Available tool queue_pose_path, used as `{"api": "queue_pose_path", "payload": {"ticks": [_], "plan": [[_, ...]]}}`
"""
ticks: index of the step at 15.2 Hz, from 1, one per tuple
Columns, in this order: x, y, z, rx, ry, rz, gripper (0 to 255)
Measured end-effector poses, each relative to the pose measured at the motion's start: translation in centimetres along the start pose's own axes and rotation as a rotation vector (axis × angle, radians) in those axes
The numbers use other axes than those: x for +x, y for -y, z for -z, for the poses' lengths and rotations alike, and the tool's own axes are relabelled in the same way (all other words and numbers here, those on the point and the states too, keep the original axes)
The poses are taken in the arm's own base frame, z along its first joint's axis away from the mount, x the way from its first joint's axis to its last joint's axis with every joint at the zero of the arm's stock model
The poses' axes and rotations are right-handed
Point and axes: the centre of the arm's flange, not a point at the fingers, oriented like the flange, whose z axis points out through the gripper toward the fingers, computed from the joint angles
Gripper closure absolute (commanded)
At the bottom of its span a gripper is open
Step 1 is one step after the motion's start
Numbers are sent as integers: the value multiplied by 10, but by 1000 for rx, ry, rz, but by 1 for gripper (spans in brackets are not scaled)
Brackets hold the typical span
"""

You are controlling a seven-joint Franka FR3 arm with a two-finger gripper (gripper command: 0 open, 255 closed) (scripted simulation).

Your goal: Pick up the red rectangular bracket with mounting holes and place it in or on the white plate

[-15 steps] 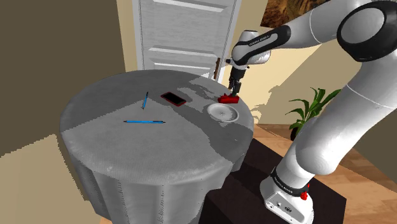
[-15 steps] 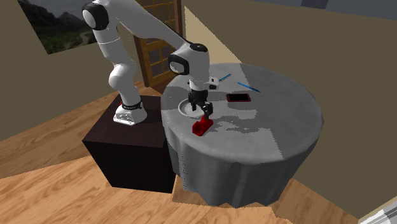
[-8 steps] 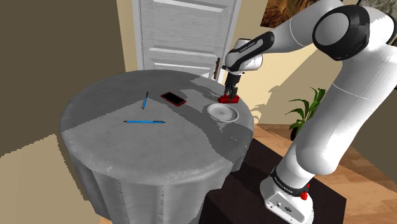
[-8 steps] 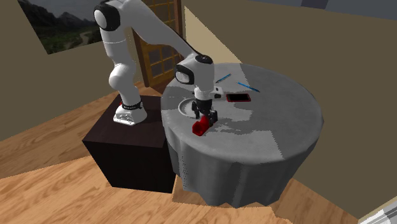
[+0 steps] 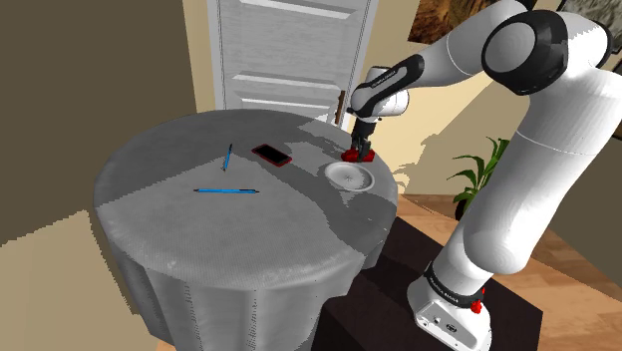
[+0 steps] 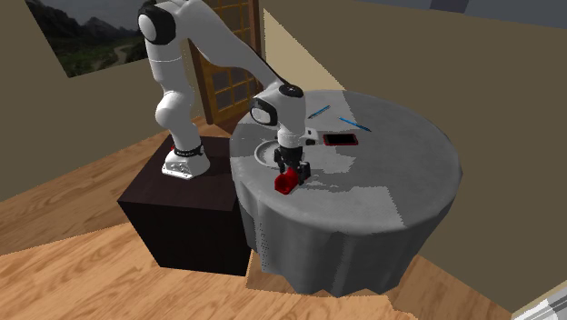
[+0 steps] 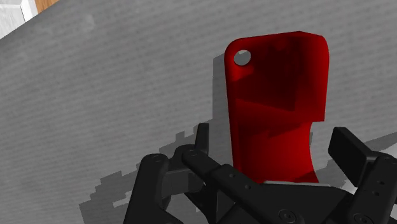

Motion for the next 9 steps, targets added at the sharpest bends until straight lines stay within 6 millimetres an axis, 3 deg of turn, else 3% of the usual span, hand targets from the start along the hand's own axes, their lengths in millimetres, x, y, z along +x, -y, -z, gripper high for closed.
{"api": "queue_pose_path", "payload": {"ticks": [1,2,9], "plan": [[0,0,0,0,0,0,0],[0,0,0,0,0,0,255],[0,0,1,-2,-1,1,255]]}}
